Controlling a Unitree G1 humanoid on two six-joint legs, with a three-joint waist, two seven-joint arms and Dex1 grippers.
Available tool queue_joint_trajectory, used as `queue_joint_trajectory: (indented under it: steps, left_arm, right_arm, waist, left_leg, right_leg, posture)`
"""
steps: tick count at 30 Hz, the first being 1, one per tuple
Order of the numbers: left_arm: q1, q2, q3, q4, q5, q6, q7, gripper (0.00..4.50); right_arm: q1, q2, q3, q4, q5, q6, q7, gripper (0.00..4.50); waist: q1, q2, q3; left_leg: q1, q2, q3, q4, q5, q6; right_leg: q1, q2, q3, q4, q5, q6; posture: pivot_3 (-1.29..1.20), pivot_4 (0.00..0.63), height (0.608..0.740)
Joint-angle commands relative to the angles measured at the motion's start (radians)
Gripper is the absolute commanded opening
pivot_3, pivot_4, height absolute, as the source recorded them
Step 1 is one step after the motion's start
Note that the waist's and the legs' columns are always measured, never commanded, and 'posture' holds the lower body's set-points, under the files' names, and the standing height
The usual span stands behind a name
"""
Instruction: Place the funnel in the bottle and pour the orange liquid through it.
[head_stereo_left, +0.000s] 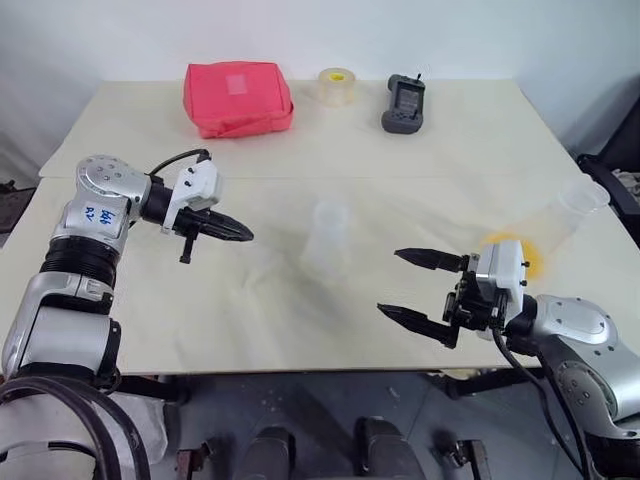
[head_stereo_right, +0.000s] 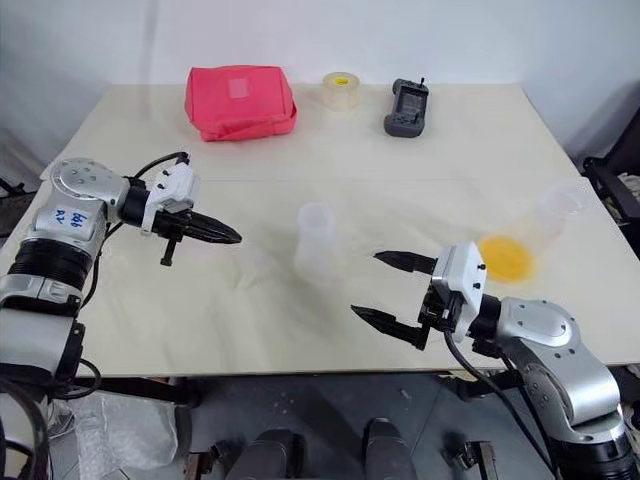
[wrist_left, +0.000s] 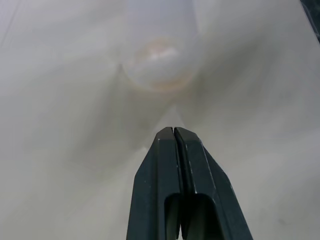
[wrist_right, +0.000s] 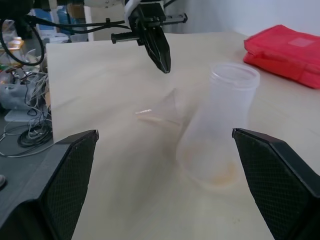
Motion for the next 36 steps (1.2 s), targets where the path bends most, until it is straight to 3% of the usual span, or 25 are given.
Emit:
queue_joint_trajectory:
  steps: [1, 5, 14, 27, 36]
  left_arm:
    - [-0.025, 0.005, -0.008, -0.040, -0.031, 0.031, -0.112, 0.54]
    - [-0.038, 0.008, -0.030, -0.023, -0.019, -0.015, -0.112, 1.66]
    - [-0.087, 0.023, -0.202, 0.053, -0.021, -0.158, -0.112, 4.38]
    - [-0.182, -0.120, -0.215, 0.285, 0.064, -0.301, -0.112, 4.45]
    - [-0.209, -0.136, -0.232, 0.369, 0.140, -0.330, -0.112, 4.45]
  right_arm:
    - [0.001, -0.024, 0.023, -0.020, 0.003, -0.005, 0.043, 4.50]
    - [0.019, -0.031, 0.055, -0.022, -0.006, -0.020, 0.083, 4.50]
    - [0.067, 0.057, 0.118, 0.015, -0.025, -0.067, 0.085, 4.50]
    - [0.068, 0.213, 0.137, 0.058, -0.041, -0.107, -0.026, 4.50]
    - [0.079, 0.216, 0.138, 0.052, -0.062, -0.123, -0.037, 4.50]
  waist:
    - [0.000, 0.000, 0.000]
    - [-0.002, 0.000, 0.000]
    - [-0.002, 0.000, 0.000]
    - [-0.002, 0.000, 0.000]
    - [-0.004, 0.000, 0.000]
  left_leg:
    - [0.000, 0.000, 0.000, 0.000, 0.000, 0.000]
    - [0.000, 0.000, 0.000, 0.000, 0.000, 0.000]
    - [0.000, 0.000, 0.000, 0.000, 0.000, 0.000]
    - [0.000, -0.004, 0.001, 0.001, 0.000, 0.000]
    - [0.000, -0.004, 0.001, 0.001, 0.000, 0.000]
  right_leg:
    - [0.000, 0.000, 0.000, 0.000, 0.000, 0.000]
    - [0.000, 0.000, 0.000, 0.000, 0.000, 0.000]
    - [0.000, 0.000, 0.000, 0.000, 0.000, 0.000]
    - [0.000, 0.000, 0.000, 0.000, 0.000, 0.000]
    - [-0.001, 0.001, 0.000, 0.001, 0.000, 0.000]
  posture:
    - [0.00, 0.150, 0.740]
    - [0.00, 0.150, 0.740]
    - [0.00, 0.150, 0.740]
    - [0.00, 0.150, 0.740]
    - [0.00, 0.150, 0.740]
